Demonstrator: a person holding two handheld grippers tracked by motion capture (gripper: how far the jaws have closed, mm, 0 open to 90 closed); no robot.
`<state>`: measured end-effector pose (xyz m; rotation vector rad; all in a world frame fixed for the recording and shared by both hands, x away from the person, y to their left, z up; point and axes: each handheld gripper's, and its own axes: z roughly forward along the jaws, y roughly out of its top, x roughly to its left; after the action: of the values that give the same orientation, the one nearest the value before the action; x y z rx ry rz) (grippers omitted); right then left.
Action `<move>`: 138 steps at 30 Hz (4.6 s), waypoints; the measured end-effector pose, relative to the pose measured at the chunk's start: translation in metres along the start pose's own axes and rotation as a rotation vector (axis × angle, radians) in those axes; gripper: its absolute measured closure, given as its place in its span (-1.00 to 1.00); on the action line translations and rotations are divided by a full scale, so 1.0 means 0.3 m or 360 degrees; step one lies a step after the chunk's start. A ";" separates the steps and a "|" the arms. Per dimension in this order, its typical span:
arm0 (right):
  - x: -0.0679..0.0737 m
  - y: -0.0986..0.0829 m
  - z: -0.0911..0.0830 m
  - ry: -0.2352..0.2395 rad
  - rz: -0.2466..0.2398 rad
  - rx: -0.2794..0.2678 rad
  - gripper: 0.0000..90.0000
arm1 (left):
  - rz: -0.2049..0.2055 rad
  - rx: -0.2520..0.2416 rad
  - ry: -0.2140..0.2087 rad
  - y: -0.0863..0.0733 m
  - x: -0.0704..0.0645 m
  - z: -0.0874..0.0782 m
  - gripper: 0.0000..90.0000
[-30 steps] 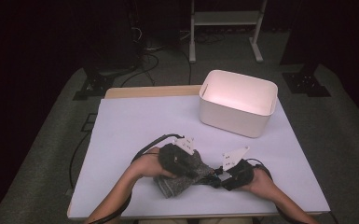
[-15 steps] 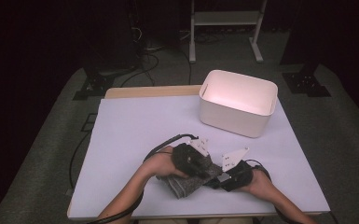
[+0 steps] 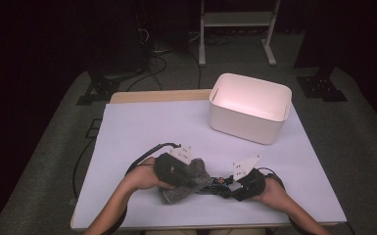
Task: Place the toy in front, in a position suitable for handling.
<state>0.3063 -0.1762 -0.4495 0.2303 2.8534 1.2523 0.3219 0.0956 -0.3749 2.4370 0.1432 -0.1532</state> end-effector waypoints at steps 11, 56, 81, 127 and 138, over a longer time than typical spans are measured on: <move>0.000 0.000 0.000 0.0001 -0.0004 0.0000 0.27 | -0.0058 0.0002 0.0079 -0.071 0.015 -0.052 0.76; -0.002 -0.004 0.001 0.0007 -0.0003 -0.0021 0.27 | -0.0025 0.0111 0.0176 -0.025 0.039 -0.052 0.74; -0.087 0.064 0.025 -0.0038 -0.0051 0.0014 0.26 | 0.0046 0.0112 0.0103 0.124 0.092 0.017 0.74; -0.078 0.079 0.000 0.0153 0.0344 -0.0111 -0.56 | -0.0044 0.0033 -0.0025 -0.037 0.032 -0.018 0.74; -0.050 0.061 0.026 0.0154 0.0360 -0.0016 -0.63 | -0.0013 0.0092 -0.0108 -0.058 -0.016 0.012 0.73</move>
<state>0.3242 -0.1606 -0.4420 0.5196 2.9702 1.3483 0.3144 0.1062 -0.3881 2.4853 0.1202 -0.2468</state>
